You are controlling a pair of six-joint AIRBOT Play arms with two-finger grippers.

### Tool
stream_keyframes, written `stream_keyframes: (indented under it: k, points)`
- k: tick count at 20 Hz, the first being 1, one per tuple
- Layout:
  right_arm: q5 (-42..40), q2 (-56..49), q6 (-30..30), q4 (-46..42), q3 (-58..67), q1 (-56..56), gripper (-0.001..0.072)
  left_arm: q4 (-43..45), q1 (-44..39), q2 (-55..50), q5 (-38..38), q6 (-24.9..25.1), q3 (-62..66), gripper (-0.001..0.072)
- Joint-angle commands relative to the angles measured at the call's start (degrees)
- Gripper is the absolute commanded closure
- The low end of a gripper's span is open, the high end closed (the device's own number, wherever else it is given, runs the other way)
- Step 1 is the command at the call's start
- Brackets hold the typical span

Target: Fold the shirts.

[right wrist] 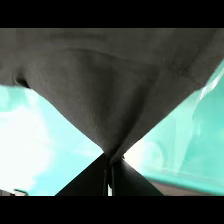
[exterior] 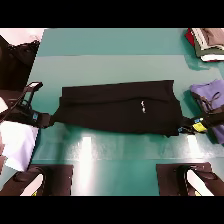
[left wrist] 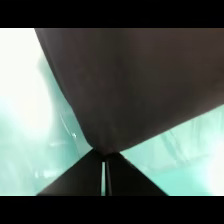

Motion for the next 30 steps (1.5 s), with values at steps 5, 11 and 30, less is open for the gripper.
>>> stream_keyframes:
  k: [5,11,30]
  points:
    - [1.7,10.4,6.2,-0.5,0.6,0.0,0.0689,-2.4,0.0,6.2,-3.9,-1.2,4.5,0.0687]
    - [-5.9,-4.3,2.8,-0.6,15.6,0.0,0.0689,7.7,0.1,3.4,11.9,-5.4,4.5,0.0687]
    - [-12.6,-46.9,-0.8,-0.1,45.9,2.2,0.0688,8.0,0.1,-22.4,33.1,-7.1,4.5,0.0686]
